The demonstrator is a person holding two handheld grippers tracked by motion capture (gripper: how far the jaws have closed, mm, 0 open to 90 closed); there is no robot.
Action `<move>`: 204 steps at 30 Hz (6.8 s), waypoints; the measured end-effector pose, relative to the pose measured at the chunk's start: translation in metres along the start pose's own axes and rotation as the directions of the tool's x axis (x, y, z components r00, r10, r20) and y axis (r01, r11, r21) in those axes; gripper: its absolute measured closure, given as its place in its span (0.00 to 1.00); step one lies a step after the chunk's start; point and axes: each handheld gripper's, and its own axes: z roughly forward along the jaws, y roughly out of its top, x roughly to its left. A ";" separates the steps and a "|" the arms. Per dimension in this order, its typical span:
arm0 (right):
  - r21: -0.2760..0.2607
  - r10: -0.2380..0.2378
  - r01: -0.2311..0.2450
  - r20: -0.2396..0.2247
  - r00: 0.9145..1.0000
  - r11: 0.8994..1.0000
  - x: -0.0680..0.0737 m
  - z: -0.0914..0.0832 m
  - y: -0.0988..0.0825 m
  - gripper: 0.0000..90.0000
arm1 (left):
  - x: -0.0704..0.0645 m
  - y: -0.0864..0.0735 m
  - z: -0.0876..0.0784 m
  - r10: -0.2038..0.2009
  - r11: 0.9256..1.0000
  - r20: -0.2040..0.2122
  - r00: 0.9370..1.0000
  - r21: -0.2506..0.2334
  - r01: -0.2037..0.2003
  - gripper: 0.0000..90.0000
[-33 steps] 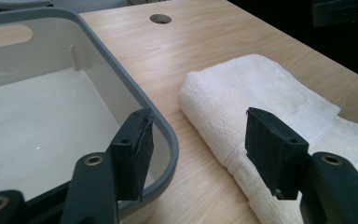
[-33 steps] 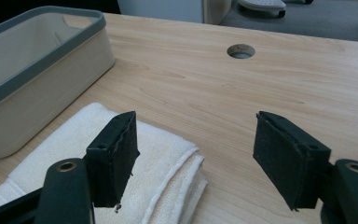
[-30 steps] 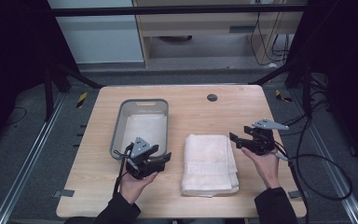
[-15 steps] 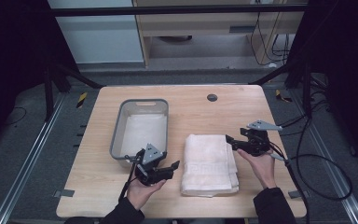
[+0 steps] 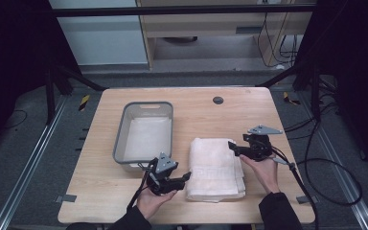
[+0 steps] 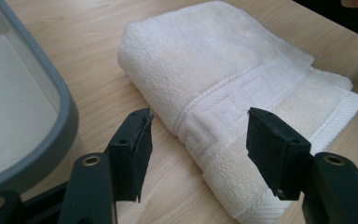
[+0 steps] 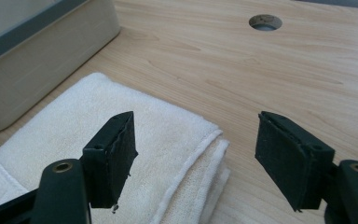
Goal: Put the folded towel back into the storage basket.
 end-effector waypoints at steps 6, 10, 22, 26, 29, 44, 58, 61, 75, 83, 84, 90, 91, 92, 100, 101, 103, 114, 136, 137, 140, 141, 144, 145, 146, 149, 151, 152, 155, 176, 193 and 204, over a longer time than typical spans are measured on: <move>0.020 -0.011 0.011 0.000 1.000 1.000 0.001 0.006 -0.003 0.32 | -0.003 -0.004 0.008 0.002 1.000 0.010 1.000 0.021 -0.002 0.44; 0.032 -0.014 0.014 -0.004 1.000 0.999 0.002 0.010 -0.004 0.33 | -0.005 -0.007 0.015 0.002 0.999 0.015 1.000 0.040 -0.002 0.43; 0.080 -0.012 0.012 0.007 1.000 0.997 0.000 0.024 -0.015 0.33 | -0.008 -0.016 0.035 -0.008 0.997 0.027 1.000 0.076 0.006 0.38; 0.093 -0.002 0.002 0.009 1.000 0.996 -0.002 0.027 -0.019 0.33 | -0.008 -0.019 0.040 -0.009 0.997 0.022 1.000 0.083 0.007 0.36; 0.103 0.003 -0.002 -0.009 1.000 0.995 0.001 0.032 -0.021 0.33 | -0.008 -0.021 0.042 -0.017 0.996 0.023 1.000 0.085 0.015 0.35; 0.152 0.017 -0.015 -0.012 1.000 0.988 0.004 0.044 -0.029 0.34 | -0.007 -0.026 0.054 -0.043 0.992 0.051 0.998 0.122 0.037 0.35; 0.191 0.070 -0.063 -0.028 0.997 0.980 0.005 0.048 -0.031 0.45 | -0.004 -0.024 0.059 -0.057 0.987 0.097 0.994 0.158 0.041 0.43; 0.195 0.078 -0.067 -0.048 0.996 0.979 0.005 0.048 -0.031 0.52 | -0.005 -0.024 0.059 -0.064 0.986 0.111 0.992 0.162 0.046 0.49; 0.186 0.088 -0.069 -0.098 0.991 0.980 0.006 0.045 -0.028 0.80 | -0.006 -0.021 0.056 -0.077 0.985 0.150 0.986 0.163 0.052 0.77; 0.171 0.103 -0.083 -0.107 0.989 0.982 0.005 0.038 -0.022 0.81 | -0.006 -0.021 0.051 -0.077 0.991 0.161 0.984 0.122 0.058 0.81; 0.163 0.100 -0.083 -0.102 0.990 0.983 0.006 0.035 -0.020 0.81 | -0.007 -0.020 0.048 -0.075 0.992 0.164 0.984 0.114 0.056 0.81; 0.133 0.100 -0.087 -0.100 0.990 0.987 0.010 0.020 -0.013 0.81 | -0.009 -0.015 0.041 -0.066 0.995 0.178 0.982 0.091 0.050 0.82; 0.124 0.097 -0.085 -0.101 0.990 0.989 0.010 0.017 -0.011 0.81 | -0.009 -0.014 0.038 -0.066 0.995 0.184 0.981 0.081 0.052 0.82; 0.106 0.098 -0.087 -0.103 0.990 0.990 0.011 0.009 -0.008 0.81 | -0.010 -0.012 0.037 -0.069 0.996 0.187 0.980 0.076 0.056 0.82; 0.065 0.109 -0.102 -0.114 0.988 0.993 0.014 -0.011 0.002 0.81 | -0.014 0.000 0.019 -0.037 0.999 0.203 0.978 0.022 0.033 0.82; 0.060 0.106 -0.100 -0.110 0.988 0.993 0.015 -0.013 0.004 0.81 | -0.014 0.001 0.017 -0.036 0.999 0.202 0.979 0.015 0.033 0.82; 0.045 0.090 -0.085 -0.107 0.990 0.995 0.017 -0.016 0.007 0.81 | -0.015 0.003 0.014 -0.035 0.999 0.200 0.979 0.007 0.034 0.82; -0.016 0.067 -0.069 -0.125 0.990 0.997 0.025 -0.032 0.021 0.81 | -0.019 0.016 -0.007 0.004 0.999 0.164 0.986 -0.034 0.002 0.82; -0.087 0.043 -0.055 -0.133 0.990 0.995 0.045 -0.041 0.061 0.81 | -0.006 0.039 -0.045 -0.004 0.990 0.144 0.990 -0.137 0.024 0.82; -0.091 0.044 -0.057 -0.134 0.990 0.994 0.046 -0.040 0.063 0.81 | -0.005 0.040 -0.047 -0.004 0.990 0.142 0.990 -0.140 0.024 0.82; -0.097 0.044 -0.057 -0.132 0.990 0.994 0.049 -0.040 0.067 0.81 | 0.000 0.042 -0.052 -0.012 0.987 0.138 0.990 -0.157 0.034 0.82; -0.102 0.040 -0.054 -0.130 0.991 0.993 0.050 -0.040 0.069 0.81 | 0.001 0.043 -0.053 -0.015 0.986 0.137 0.990 -0.163 0.038 0.82; -0.111 0.035 -0.049 -0.124 0.992 0.993 0.054 -0.041 0.075 0.81 | 0.004 0.045 -0.056 -0.021 0.983 0.135 0.991 -0.176 0.045 0.82; -0.113 0.033 -0.047 -0.123 0.992 0.992 0.055 -0.041 0.077 0.81 | 0.006 0.045 -0.057 -0.024 0.983 0.133 0.991 -0.180 0.048 0.82; -0.118 0.030 -0.044 -0.120 0.992 0.992 0.057 -0.042 0.081 0.81 | 0.007 0.046 -0.058 -0.025 0.982 0.132 0.991 -0.185 0.049 0.82; -0.122 0.028 -0.042 -0.117 0.993 0.992 0.059 -0.042 0.084 0.81 | 0.010 0.047 -0.061 -0.032 0.979 0.130 0.991 -0.196 0.058 0.82; -0.125 0.019 -0.032 -0.108 0.994 0.992 0.062 -0.042 0.088 0.81 | 0.013 0.048 -0.063 -0.036 0.977 0.131 0.991 -0.206 0.062 0.82; -0.127 0.014 -0.028 -0.105 0.994 0.992 0.063 -0.042 0.089 0.81 | 0.013 0.048 -0.064 -0.035 0.976 0.131 0.991 -0.210 0.062 0.82; -0.134 0.010 -0.024 -0.102 0.995 0.991 0.066 -0.043 0.094 0.81 | 0.016 0.049 -0.068 -0.038 0.972 0.129 0.991 -0.225 0.066 0.82; -0.174 -0.010 -0.007 -0.096 0.995 0.985 0.087 -0.040 0.123 0.81 | 0.036 0.057 -0.091 -0.069 0.948 0.105 0.992 -0.304 0.098 0.83; -0.192 -0.034 0.013 -0.106 0.994 0.981 0.112 -0.028 0.150 0.81 | 0.056 0.059 -0.114 -0.109 0.929 0.069 0.992 -0.348 0.126 0.83; -0.193 -0.053 0.030 -0.113 0.992 0.981 0.130 -0.017 0.167 0.81 | 0.071 0.057 -0.130 -0.138 0.916 0.046 0.989 -0.374 0.145 0.83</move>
